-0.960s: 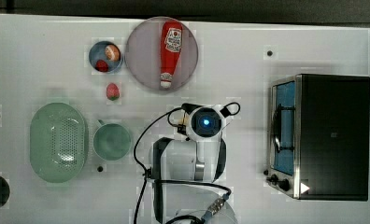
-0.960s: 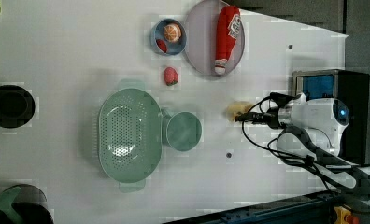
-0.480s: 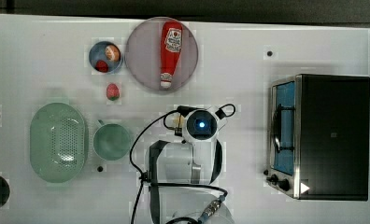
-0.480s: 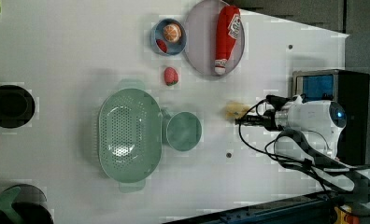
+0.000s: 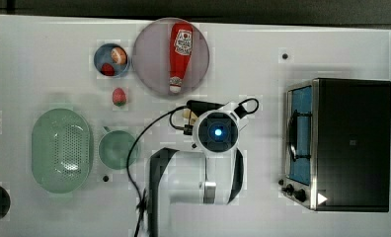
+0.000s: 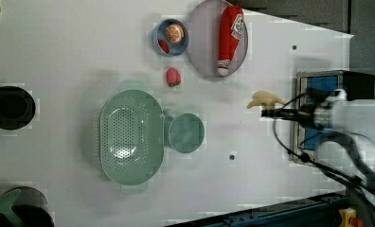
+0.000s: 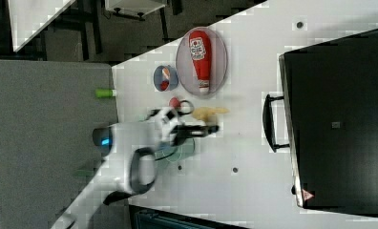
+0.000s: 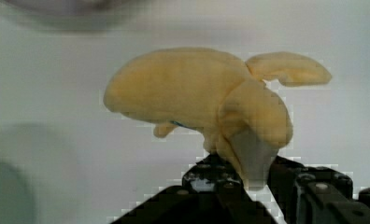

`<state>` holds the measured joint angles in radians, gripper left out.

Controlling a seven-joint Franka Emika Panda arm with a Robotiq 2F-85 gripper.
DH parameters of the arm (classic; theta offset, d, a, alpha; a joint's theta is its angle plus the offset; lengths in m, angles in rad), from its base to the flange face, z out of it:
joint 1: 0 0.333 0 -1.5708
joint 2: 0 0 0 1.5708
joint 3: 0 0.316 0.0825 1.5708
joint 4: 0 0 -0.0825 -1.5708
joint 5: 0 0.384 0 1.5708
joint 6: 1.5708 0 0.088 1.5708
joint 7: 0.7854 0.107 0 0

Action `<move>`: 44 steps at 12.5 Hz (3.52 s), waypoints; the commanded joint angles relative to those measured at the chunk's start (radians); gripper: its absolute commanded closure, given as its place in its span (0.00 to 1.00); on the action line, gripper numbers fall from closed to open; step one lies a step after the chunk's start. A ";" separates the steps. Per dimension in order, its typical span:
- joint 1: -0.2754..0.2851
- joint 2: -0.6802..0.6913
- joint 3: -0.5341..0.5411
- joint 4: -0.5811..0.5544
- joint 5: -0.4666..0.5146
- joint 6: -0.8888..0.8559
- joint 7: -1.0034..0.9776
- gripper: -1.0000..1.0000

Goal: Pick Banana and place it in mug.

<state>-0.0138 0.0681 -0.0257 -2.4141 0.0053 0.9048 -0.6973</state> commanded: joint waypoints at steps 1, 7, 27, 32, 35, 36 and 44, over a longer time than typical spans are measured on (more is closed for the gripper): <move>0.019 -0.142 0.070 0.061 -0.012 -0.210 0.119 0.70; 0.039 -0.263 0.237 0.163 -0.002 -0.462 0.391 0.70; 0.047 0.010 0.449 0.069 0.095 -0.147 0.786 0.00; 0.018 -0.054 0.351 0.128 0.095 -0.156 0.786 0.00; -0.007 -0.134 0.217 0.190 0.092 -0.238 0.784 0.00; -0.015 -0.162 0.168 0.219 0.084 -0.283 0.775 0.00; -0.026 -0.261 -0.021 0.543 -0.003 -0.801 0.721 0.00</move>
<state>-0.0826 -0.1967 -0.1055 -1.8496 0.0250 0.1521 0.0359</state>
